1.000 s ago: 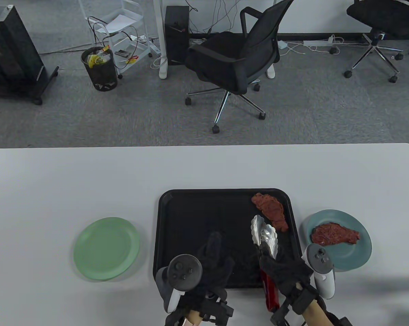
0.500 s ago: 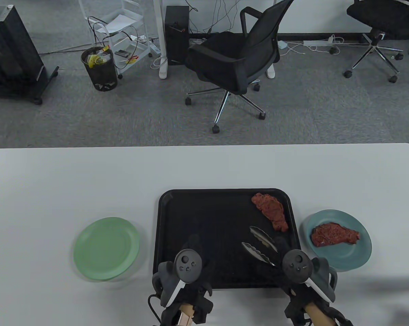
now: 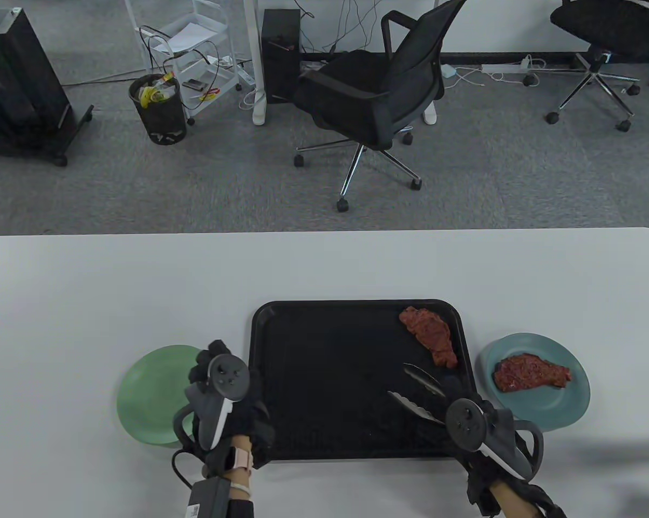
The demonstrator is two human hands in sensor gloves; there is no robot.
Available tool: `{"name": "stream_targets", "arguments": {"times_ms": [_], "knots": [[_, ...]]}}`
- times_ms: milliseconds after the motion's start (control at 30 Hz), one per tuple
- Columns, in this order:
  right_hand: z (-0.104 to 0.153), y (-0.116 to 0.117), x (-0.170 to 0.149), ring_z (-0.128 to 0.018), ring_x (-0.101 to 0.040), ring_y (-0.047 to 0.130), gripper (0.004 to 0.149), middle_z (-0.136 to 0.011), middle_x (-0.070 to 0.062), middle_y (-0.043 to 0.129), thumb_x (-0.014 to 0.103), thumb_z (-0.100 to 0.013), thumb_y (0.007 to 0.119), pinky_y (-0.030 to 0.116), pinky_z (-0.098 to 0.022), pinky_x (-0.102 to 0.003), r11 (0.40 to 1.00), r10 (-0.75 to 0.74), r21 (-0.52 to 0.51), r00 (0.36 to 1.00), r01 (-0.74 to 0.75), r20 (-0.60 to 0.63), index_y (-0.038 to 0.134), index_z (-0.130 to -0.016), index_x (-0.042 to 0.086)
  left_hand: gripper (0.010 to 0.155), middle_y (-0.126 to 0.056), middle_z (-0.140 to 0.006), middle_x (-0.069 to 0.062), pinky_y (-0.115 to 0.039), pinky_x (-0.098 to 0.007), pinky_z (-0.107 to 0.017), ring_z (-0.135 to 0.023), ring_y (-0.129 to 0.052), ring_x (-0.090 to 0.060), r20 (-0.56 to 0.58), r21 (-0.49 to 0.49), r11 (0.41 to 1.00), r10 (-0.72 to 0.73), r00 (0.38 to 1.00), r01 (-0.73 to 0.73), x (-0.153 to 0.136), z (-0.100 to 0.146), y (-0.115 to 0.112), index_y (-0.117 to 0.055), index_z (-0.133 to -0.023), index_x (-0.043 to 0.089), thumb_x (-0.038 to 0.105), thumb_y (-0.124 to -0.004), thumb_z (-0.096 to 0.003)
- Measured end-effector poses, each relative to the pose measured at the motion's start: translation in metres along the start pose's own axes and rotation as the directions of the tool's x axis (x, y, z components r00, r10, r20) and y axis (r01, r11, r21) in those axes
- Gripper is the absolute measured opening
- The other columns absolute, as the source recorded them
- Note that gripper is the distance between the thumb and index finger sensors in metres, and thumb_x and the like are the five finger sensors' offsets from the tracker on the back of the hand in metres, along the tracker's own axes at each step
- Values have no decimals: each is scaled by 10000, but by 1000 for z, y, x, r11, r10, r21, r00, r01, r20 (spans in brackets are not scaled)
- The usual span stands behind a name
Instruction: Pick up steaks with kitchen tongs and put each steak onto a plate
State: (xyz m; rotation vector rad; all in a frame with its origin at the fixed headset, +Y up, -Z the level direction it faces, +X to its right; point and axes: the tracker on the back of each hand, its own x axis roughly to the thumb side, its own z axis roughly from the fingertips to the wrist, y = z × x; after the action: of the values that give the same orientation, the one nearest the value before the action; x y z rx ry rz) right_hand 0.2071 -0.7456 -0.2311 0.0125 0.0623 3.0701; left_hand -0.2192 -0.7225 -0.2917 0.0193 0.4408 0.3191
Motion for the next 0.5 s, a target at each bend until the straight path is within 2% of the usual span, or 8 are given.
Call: {"name": "stream_targets", "arguments": {"times_ms": [167,300,367,400,500], "knots": [[-5,2,-3,-648,-340,875,955,-932,-149,723,711,-271,702,749,-548,-521,999,35,21,999,-34,-24,388,-1037,236,875,-284,-1107,-172,-452,-576,-720,-997,-342,-504,-178,13,998,-55,982,58,-59,-33,8,-262,-1074,175,465,-763,-417],[-10,4,-6,-653,-341,872,958,-934,-149,721,714,-272,700,748,-549,-521,998,42,40,998,-40,-42,386,-1040,233,886,-291,-1109,-175,-460,-574,-721,-996,-352,-506,-295,-38,997,-68,953,60,-95,-50,4,-251,-1072,175,471,-765,-413],[-12,4,-6,-654,-342,871,961,-934,-150,722,714,-272,700,748,-549,-522,998,44,42,998,-42,-53,386,-1041,230,908,-280,-1111,-174,-433,-580,-729,-1001,-327,-508,-340,-118,990,-108,934,72,-107,-57,-3,-207,-1072,175,475,-764,-420],[-13,4,-6,-653,-344,871,961,-935,-151,721,713,-272,700,747,-549,-523,998,42,42,998,-40,-56,385,-1041,230,919,-276,-1112,-164,-407,-580,-739,-1008,-302,-502,-388,-195,980,-103,916,28,-112,-62,-5,-175,-1064,181,471,-764,-421],[-14,4,-6,-655,-344,870,963,-935,-152,720,712,-274,700,747,-550,-523,999,38,42,997,-35,-66,382,-1042,227,912,-296,-1108,-170,-458,-554,-734,-993,-380,-495,-415,-269,963,-95,905,-22,-120,-69,-11,-172,-1067,184,457,-765,-430]]}}
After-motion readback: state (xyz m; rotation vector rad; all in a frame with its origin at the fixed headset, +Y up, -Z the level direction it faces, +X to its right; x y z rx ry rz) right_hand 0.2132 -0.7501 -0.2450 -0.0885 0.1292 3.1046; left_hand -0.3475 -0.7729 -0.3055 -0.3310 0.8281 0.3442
